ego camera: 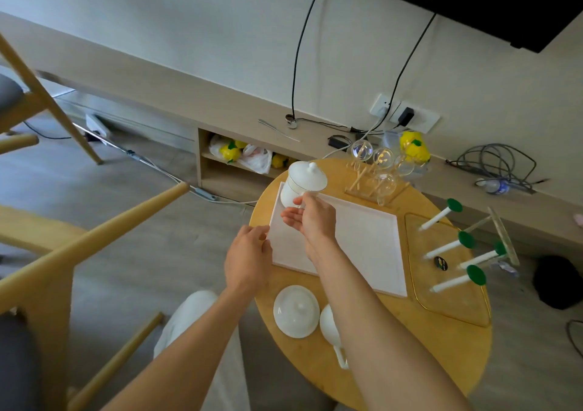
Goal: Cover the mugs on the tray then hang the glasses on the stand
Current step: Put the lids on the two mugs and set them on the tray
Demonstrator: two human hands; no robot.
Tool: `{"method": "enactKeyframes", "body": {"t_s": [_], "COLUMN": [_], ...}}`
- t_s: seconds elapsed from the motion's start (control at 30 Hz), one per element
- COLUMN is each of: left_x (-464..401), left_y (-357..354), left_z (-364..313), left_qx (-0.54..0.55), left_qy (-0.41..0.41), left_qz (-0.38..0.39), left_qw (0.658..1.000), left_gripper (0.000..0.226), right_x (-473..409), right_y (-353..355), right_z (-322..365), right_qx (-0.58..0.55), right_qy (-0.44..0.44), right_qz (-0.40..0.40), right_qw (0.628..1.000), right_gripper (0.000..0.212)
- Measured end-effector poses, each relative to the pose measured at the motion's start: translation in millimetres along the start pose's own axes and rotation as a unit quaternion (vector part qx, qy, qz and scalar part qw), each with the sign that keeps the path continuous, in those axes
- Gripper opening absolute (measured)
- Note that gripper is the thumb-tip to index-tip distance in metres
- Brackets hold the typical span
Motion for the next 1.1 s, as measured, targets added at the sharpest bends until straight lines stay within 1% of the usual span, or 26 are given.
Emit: {"method": "enactKeyframes", "body": {"t_s": [0.27, 1.1], "left_x": [0.1, -0.4], "left_y": [2.4, 1.2], "left_z": [-3.9, -3.6], "left_qx": [-0.014, -0.031], "left_qy": [-0.004, 0.004], "left_qz": [-0.009, -0.004], "left_qw": [1.000, 1.000], "left_gripper": [0.034, 0.032], "right_x": [2.7, 2.2], "right_y": [-6.9, -6.1], "right_z": [-8.7, -13.9], "right_qx": [0.029, 0.050], "right_qy": [0.024, 0.030], "right_qz": [-0.004, -0.003], "right_qw": [0.999, 0.998], "right_gripper": [0.025, 0.027]}}
Point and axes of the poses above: each hand's wrist, its own x-axis away from the middle knuckle, its own y-axis out of the back of the hand, z = x × y, the point moved 5 cm from there along -x, towards the middle knuckle, and after that the axes turned 6 degrees about -y, right-handed, at the moved point
